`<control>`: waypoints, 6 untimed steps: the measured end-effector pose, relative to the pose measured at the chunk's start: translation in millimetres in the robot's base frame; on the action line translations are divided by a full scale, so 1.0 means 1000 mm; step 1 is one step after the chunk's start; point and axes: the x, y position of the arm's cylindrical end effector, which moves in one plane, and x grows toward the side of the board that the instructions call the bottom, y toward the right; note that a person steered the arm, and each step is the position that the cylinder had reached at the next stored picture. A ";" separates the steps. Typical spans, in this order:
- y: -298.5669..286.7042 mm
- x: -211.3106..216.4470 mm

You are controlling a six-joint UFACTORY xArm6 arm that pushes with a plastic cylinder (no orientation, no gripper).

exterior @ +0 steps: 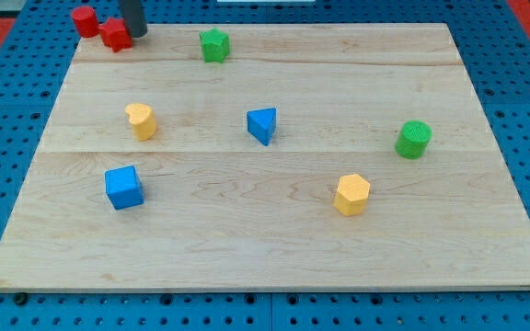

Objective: Push the red star below the red circle

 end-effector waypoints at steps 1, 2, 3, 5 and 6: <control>-0.012 0.000; -0.006 0.000; -0.006 0.000; 0.011 0.000; 0.010 0.000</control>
